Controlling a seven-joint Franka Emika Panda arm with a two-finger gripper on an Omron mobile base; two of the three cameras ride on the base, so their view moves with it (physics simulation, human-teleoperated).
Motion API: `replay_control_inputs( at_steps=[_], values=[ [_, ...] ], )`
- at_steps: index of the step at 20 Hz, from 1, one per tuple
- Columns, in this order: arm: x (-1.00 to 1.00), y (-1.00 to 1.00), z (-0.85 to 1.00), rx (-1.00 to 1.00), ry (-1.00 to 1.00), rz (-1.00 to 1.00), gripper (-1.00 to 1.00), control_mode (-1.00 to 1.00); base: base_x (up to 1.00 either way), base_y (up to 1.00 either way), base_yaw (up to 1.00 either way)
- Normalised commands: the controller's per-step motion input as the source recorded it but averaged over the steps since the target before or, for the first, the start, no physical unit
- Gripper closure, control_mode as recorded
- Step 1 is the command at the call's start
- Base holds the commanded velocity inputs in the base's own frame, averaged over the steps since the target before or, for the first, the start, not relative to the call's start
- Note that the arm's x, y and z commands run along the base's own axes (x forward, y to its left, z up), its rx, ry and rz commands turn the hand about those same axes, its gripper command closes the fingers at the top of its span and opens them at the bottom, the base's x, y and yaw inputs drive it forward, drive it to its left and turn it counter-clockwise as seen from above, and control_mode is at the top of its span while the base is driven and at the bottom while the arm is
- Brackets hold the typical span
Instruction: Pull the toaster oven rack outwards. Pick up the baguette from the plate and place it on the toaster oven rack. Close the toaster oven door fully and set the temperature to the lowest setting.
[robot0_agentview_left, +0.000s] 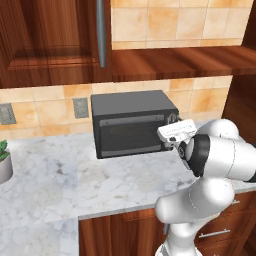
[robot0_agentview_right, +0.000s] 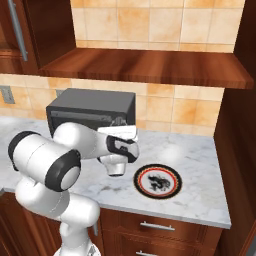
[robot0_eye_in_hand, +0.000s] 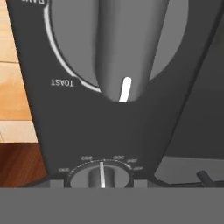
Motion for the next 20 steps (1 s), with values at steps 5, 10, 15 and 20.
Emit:
replay_control_inputs(
  at_steps=[5,10,15,20],
  values=[
    [0.0,0.26,0.22,-0.63,-0.37,0.05,1.0,-1.0,0.0,0.0,0.0],
    [0.0,0.24,0.06,-0.72,-0.44,0.04,1.0,-1.0,0.0,0.0,0.0],
    [0.0,0.14,-0.15,-0.72,-0.45,0.12,1.0,-1.0,0.0,0.0,0.0],
    [-0.06,0.06,-0.48,-0.68,-0.42,0.17,1.0,-1.0,0.0,0.0,0.0]
  ],
)
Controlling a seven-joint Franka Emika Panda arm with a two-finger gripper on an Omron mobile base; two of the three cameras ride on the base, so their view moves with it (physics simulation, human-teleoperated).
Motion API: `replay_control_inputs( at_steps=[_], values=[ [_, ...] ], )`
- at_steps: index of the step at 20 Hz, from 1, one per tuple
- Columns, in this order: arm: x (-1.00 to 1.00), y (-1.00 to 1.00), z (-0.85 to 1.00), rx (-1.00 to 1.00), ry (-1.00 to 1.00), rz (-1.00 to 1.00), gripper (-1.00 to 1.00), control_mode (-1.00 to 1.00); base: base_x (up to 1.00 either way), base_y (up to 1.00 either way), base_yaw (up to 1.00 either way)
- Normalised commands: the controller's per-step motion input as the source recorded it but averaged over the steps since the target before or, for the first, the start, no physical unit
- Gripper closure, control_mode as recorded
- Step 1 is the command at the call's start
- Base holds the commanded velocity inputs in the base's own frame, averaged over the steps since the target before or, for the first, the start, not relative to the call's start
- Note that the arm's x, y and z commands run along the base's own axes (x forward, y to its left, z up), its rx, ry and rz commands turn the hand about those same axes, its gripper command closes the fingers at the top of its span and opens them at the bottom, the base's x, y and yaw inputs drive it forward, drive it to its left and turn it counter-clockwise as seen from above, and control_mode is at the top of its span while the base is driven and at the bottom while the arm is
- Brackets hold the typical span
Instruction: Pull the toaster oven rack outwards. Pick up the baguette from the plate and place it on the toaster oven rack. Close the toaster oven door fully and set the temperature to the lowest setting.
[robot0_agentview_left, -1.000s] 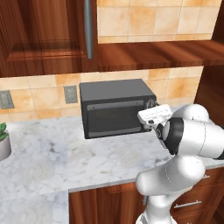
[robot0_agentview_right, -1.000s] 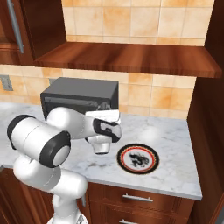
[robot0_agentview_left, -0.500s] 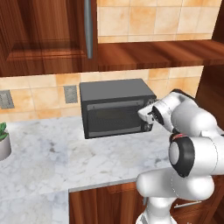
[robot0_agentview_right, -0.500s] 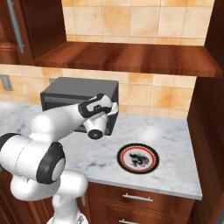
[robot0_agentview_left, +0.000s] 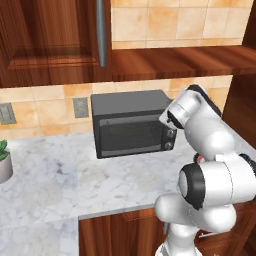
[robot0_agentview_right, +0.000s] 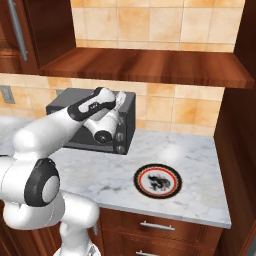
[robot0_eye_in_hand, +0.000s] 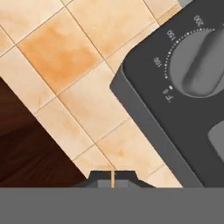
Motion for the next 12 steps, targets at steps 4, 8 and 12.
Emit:
replay_control_inputs(
  at_steps=[4,8,12],
  values=[
    [-0.3,0.06,-0.75,-0.68,-0.33,0.16,1.0,-1.0,0.0,0.0,0.0],
    [-0.48,0.16,-0.67,-0.64,-0.28,0.12,1.0,-1.0,0.0,0.0,0.0],
    [-0.15,0.02,-0.27,-0.56,-0.22,0.07,1.0,-1.0,0.0,0.0,0.0]
  ],
)
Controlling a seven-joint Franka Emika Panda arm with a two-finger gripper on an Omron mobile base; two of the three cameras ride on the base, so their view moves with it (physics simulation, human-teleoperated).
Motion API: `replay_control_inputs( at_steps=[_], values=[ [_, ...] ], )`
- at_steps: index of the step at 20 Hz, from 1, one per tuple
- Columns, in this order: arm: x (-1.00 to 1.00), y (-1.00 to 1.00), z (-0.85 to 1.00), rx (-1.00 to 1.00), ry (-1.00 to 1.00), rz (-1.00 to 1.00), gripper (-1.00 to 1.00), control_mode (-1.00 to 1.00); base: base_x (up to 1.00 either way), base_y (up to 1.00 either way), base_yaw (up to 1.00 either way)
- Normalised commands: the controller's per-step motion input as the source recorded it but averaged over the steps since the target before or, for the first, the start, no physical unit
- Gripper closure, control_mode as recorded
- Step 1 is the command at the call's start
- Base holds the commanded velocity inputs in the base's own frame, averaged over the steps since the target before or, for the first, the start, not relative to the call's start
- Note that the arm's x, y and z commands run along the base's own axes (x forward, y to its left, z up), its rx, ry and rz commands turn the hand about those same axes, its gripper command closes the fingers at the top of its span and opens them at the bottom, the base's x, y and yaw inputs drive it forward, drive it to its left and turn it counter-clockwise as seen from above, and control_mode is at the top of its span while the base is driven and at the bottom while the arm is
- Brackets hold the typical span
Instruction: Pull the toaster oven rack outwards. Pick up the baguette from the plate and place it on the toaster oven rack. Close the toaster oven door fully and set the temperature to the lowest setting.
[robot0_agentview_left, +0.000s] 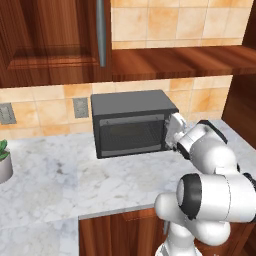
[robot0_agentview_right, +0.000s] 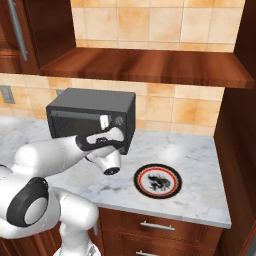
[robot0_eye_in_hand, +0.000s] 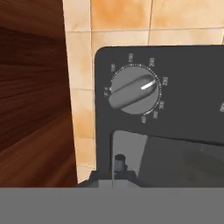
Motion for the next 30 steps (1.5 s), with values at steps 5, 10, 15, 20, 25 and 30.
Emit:
replay_control_inputs(
  at_steps=[5,10,15,20,25,30],
  values=[
    [-0.21,0.01,0.0,-0.3,-0.13,0.0,1.0,-1.0,0.0,0.0,0.0],
    [-0.15,0.0,0.0,-0.06,-0.01,0.0,1.0,-1.0,0.0,0.0,0.0],
    [0.0,0.01,0.0,0.0,0.0,0.0,1.0,-1.0,0.0,0.0,0.0],
    [-0.02,-0.04,0.04,0.08,0.01,-0.02,1.0,-1.0,0.0,0.0,0.0],
    [-0.16,-0.04,0.38,0.48,0.12,-0.06,-1.0,-1.0,0.0,0.0,0.0],
    [-0.13,-0.12,0.38,0.53,0.2,-0.02,-1.0,-1.0,0.0,0.0,0.0]
  ],
)
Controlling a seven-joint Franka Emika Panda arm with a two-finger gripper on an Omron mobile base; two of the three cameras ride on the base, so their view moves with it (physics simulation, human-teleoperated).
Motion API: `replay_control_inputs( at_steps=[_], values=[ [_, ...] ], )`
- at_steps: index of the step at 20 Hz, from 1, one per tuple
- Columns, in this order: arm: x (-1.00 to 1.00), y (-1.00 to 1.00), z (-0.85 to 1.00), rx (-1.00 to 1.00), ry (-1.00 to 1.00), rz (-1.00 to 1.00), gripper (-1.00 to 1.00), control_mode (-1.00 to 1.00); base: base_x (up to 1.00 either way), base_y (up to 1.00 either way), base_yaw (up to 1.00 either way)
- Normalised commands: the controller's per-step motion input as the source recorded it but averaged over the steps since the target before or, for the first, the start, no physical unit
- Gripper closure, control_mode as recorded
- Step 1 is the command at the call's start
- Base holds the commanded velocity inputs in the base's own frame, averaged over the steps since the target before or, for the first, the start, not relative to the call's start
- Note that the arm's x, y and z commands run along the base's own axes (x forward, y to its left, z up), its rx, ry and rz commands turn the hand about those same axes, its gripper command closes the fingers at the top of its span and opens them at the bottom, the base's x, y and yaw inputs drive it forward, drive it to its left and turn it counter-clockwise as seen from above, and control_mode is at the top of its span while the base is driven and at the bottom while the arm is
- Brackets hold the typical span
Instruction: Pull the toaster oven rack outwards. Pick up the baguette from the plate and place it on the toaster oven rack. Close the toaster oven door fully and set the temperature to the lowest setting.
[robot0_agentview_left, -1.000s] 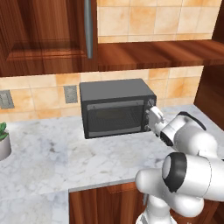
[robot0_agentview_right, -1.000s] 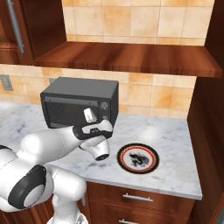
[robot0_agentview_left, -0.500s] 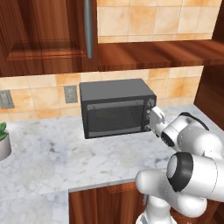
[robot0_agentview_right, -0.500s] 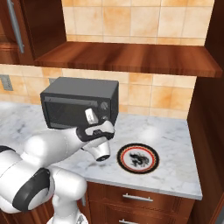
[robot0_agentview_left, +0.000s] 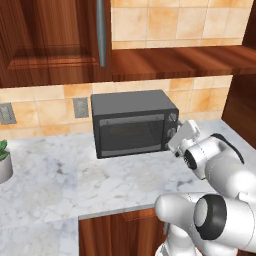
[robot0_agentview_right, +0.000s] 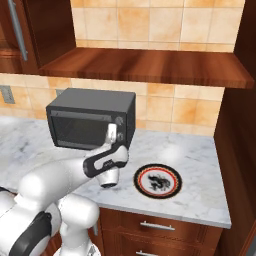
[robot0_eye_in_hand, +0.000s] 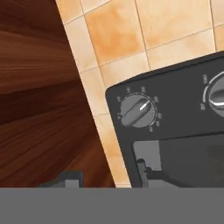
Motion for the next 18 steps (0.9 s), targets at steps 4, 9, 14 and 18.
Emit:
replay_control_inputs(
  at_steps=[4,9,14,18],
  values=[
    [0.0,-0.16,0.32,0.41,0.23,0.0,-1.0,-1.0,0.0,0.0,0.0],
    [0.0,-0.26,0.11,0.35,0.28,0.01,-1.0,-1.0,0.0,0.0,0.0],
    [0.04,-0.18,0.0,0.3,0.16,0.09,-1.0,-1.0,0.0,0.0,0.0],
    [0.28,-0.13,-0.02,0.25,0.08,0.13,-1.0,-1.0,0.0,0.0,0.0]
  ],
)
